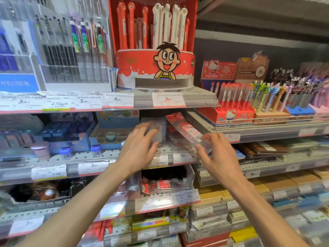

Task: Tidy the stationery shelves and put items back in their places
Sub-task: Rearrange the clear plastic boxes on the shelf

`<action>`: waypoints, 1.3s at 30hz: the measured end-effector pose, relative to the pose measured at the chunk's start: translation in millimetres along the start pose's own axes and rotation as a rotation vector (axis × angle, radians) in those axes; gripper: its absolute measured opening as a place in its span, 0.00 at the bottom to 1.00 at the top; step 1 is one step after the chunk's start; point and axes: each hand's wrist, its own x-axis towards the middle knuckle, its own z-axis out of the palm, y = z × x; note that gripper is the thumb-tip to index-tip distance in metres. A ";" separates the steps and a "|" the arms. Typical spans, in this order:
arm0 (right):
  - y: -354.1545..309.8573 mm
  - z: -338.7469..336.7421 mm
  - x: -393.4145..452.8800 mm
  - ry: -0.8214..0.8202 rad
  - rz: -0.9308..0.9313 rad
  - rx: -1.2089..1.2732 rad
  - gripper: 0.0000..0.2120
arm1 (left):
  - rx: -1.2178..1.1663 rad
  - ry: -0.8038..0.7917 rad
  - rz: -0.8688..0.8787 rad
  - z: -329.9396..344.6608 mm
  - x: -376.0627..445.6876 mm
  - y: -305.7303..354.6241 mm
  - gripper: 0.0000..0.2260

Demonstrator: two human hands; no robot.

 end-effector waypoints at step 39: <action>-0.2 36.2 2.4 -0.041 0.046 0.265 0.09 | -0.341 0.063 -0.059 -4.5 -33.6 17.1 0.13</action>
